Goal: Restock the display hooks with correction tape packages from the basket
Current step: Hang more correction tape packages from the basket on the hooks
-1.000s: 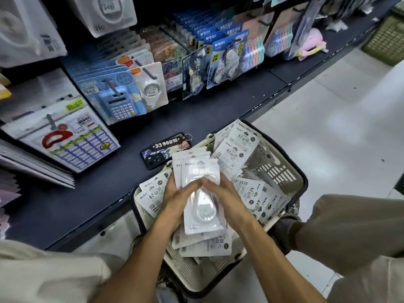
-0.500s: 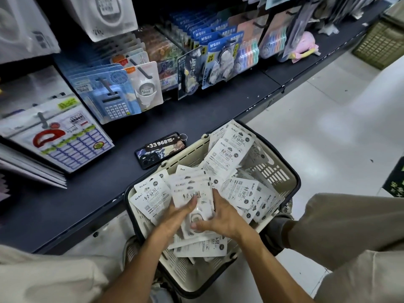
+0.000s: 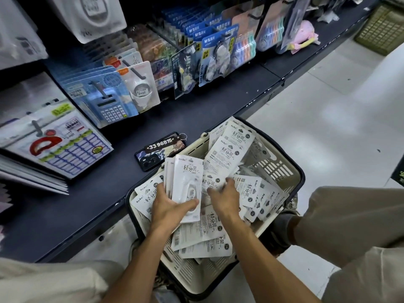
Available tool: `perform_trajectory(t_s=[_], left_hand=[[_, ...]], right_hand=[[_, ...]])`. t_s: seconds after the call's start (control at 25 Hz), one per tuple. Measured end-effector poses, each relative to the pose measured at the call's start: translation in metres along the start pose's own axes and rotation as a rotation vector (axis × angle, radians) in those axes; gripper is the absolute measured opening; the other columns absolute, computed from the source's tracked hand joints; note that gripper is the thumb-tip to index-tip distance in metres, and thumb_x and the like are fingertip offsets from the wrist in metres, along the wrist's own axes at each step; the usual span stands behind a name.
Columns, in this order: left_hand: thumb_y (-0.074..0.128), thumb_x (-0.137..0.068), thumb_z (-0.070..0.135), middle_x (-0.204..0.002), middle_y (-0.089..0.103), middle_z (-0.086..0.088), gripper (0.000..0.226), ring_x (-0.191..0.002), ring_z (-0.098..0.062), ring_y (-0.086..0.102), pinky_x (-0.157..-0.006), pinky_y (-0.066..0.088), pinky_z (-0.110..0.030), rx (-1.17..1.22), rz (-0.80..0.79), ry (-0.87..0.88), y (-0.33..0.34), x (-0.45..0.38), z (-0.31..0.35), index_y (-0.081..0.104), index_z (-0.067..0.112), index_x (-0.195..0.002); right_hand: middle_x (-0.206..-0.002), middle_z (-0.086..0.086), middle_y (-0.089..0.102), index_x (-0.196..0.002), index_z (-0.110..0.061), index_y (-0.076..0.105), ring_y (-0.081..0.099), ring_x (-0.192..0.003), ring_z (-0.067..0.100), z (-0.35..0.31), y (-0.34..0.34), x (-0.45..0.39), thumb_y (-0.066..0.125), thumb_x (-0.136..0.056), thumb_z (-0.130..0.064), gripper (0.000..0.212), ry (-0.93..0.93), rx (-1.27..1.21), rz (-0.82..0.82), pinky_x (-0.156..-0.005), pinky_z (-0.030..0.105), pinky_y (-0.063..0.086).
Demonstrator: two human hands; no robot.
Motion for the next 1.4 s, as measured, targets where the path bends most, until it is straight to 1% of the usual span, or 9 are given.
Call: perform_trajectory(t_s=[0.12, 0.24, 0.32, 0.48, 0.72, 0.88, 1.08, 1.24, 1.4], left_hand=[[0.092, -0.06, 0.043, -0.123, 0.064, -0.001, 0.095, -0.115, -0.032, 0.062, -0.096, 0.054, -0.051, -0.068, 0.116, -0.004, -0.006, 0.003, -0.002, 0.037, 0.025, -0.135], [0.093, -0.06, 0.041, -0.108, 0.064, 0.008, 0.078, -0.105, -0.026, 0.065, -0.086, 0.053, -0.041, -0.028, 0.139, 0.032, -0.006, 0.0, 0.004, 0.038, 0.034, -0.116], [0.095, -0.059, 0.038, -0.111, 0.066, 0.006, 0.081, -0.106, -0.026, 0.065, -0.092, 0.054, -0.045, 0.075, 0.083, 0.02, -0.002, -0.003, 0.007, 0.041, 0.032, -0.12], [0.096, -0.042, 0.041, -0.101, 0.079, 0.005, 0.09, -0.091, -0.021, 0.076, -0.072, 0.063, -0.037, 0.365, -0.07, -0.006, -0.003, -0.006, 0.017, 0.055, 0.038, -0.122], [0.096, -0.036, 0.039, -0.1, 0.08, 0.009, 0.095, -0.09, -0.015, 0.077, -0.082, 0.061, -0.042, 0.392, -0.277, 0.031, 0.0, -0.001, 0.031, 0.057, 0.031, -0.122], [0.097, -0.04, 0.033, -0.105, 0.079, -0.01, 0.099, -0.097, -0.032, 0.076, -0.085, 0.062, -0.053, 0.434, -0.359, 0.004, -0.003, 0.005, 0.037, 0.058, 0.011, -0.128], [0.094, -0.052, 0.02, -0.102, 0.079, -0.013, 0.079, -0.092, -0.033, 0.077, -0.07, 0.064, -0.05, 0.491, -0.343, 0.039, -0.008, 0.008, 0.062, 0.063, 0.012, -0.124], [0.101, -0.042, 0.02, -0.1, 0.08, -0.002, 0.089, -0.094, -0.023, 0.077, -0.088, 0.061, -0.05, 0.476, -0.201, 0.145, -0.029, 0.025, 0.107, 0.065, 0.021, -0.124], [0.098, -0.041, 0.037, -0.102, 0.078, 0.013, 0.081, -0.088, -0.01, 0.077, -0.068, 0.062, -0.026, 0.418, -0.11, 0.512, -0.098, 0.06, 0.198, 0.06, 0.051, -0.111]], right_hand=[[-0.089, 0.007, 0.068, -0.087, -0.018, 0.062, 0.065, -0.091, 0.028, -0.015, -0.001, -0.002, 0.064, -0.087, -0.014, 0.004, -0.1, 0.217, 0.041, -0.086, 0.045, 0.054], [-0.061, -0.011, 0.057, -0.062, -0.027, 0.052, 0.055, -0.061, 0.01, -0.04, -0.023, 0.001, 0.069, -0.08, -0.02, 0.026, -0.308, -0.017, 0.113, -0.075, 0.03, 0.051], [-0.054, -0.015, 0.054, -0.058, -0.028, 0.057, 0.05, -0.052, 0.002, -0.055, -0.032, -0.002, 0.073, -0.078, -0.016, 0.028, -0.333, -0.276, -0.09, -0.062, 0.018, 0.048], [-0.103, -0.006, 0.075, -0.109, -0.024, 0.077, 0.068, -0.101, 0.008, -0.067, -0.025, 0.015, 0.068, -0.081, 0.001, 0.038, -0.386, -0.394, -0.684, -0.087, 0.025, 0.055], [-0.124, 0.006, 0.071, -0.13, -0.021, 0.066, 0.065, -0.101, 0.036, -0.05, -0.049, -0.005, 0.072, -0.086, 0.002, 0.05, -0.315, -0.433, -0.615, -0.093, 0.047, 0.056], [-0.148, -0.006, 0.052, -0.147, -0.035, 0.047, 0.051, -0.134, 0.02, -0.034, -0.045, 0.002, 0.078, -0.086, -0.029, 0.069, -0.249, -0.258, -0.714, -0.091, 0.022, 0.056], [-0.104, 0.0, 0.078, -0.13, -0.024, 0.06, 0.076, -0.087, 0.018, -0.045, -0.034, 0.022, 0.066, -0.078, -0.068, 0.068, -0.078, -0.326, -0.611, -0.062, 0.029, 0.058], [-0.095, 0.002, 0.079, -0.118, -0.022, 0.068, 0.074, -0.075, 0.021, -0.093, -0.068, 0.024, 0.079, -0.071, -0.048, 0.055, -0.171, -0.454, -0.43, -0.059, 0.034, 0.059], [-0.13, 0.023, 0.065, -0.14, -0.014, 0.054, 0.067, -0.111, 0.039, -0.185, -0.096, 0.054, 0.074, -0.083, -0.007, 0.061, -0.462, -0.769, -0.843, -0.09, 0.051, 0.058]])
Point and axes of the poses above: each hand's wrist, its own x-axis away from the middle knuckle, its own y-axis out of the palm, z = x × y, the point moved 4 cm from there along -x, towards the middle knuckle
